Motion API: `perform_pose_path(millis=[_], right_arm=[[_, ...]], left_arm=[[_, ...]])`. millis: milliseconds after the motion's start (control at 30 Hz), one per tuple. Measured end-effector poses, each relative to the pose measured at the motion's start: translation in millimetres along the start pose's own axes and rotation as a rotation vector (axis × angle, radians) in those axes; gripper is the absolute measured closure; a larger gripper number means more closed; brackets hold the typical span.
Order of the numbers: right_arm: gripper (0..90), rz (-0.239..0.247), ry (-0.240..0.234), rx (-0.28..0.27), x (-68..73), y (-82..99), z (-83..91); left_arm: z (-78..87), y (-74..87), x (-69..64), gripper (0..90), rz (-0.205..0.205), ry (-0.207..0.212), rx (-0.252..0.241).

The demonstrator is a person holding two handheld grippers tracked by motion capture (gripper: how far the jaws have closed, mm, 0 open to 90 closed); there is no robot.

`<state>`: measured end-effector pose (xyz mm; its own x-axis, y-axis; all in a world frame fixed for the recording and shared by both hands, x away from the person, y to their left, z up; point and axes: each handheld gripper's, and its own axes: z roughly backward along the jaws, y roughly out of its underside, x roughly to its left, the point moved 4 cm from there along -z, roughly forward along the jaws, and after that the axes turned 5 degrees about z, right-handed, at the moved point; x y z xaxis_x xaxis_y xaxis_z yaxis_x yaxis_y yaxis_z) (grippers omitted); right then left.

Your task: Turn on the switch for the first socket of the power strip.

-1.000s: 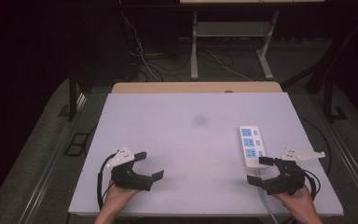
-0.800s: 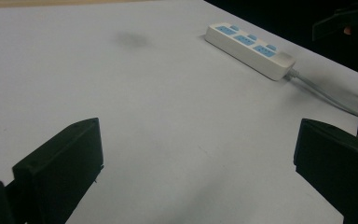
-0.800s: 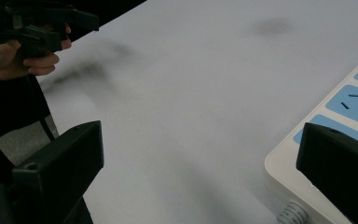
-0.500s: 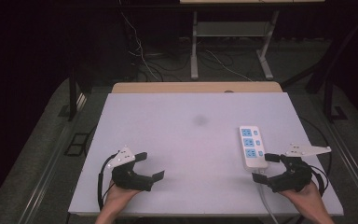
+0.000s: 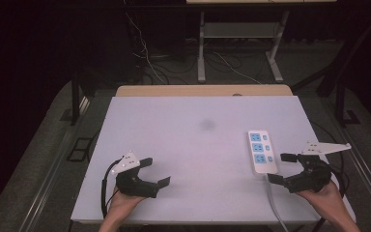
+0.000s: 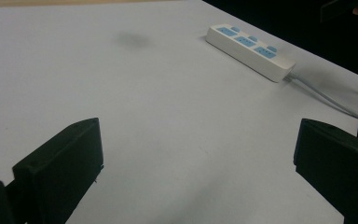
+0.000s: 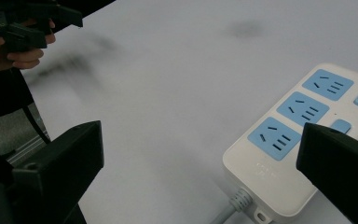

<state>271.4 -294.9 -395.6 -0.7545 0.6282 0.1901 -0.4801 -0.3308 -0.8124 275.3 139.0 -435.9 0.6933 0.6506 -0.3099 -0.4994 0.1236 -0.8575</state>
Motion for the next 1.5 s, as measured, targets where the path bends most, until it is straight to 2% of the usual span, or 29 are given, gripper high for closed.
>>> perform_pose_path(millis=[367, 1000, 1133, 1400, 1500], right_arm=[[0.2, 0.003, 0.001, 0.032, -10.3, -8.0, -1.0], [0.2, 0.002, -0.004, 0.136, -31.2, -19.6, -13.1], [0.2, 0.013, 0.004, 0.173, -37.4, -22.7, -15.8], [0.2, 0.02, 0.003, 0.212, -46.8, -28.2, -20.0], [0.2, 0.041, 0.013, 0.239, -50.3, -30.5, -23.0]], left_arm=[[2.6, -1.0, 2.6, 0.0, 0.01, -0.008, -0.016], [2.3, -0.9, 2.0, 0.6, 0.005, -0.008, -0.01], [1.2, -0.6, 1.6, 0.6, 0.006, -0.002, -0.006], [2.0, -0.8, 2.3, 0.6, 0.009, -0.001, -0.012], [2.0, -0.7, 2.4, 0.6, 0.01, -0.001, -0.011]])
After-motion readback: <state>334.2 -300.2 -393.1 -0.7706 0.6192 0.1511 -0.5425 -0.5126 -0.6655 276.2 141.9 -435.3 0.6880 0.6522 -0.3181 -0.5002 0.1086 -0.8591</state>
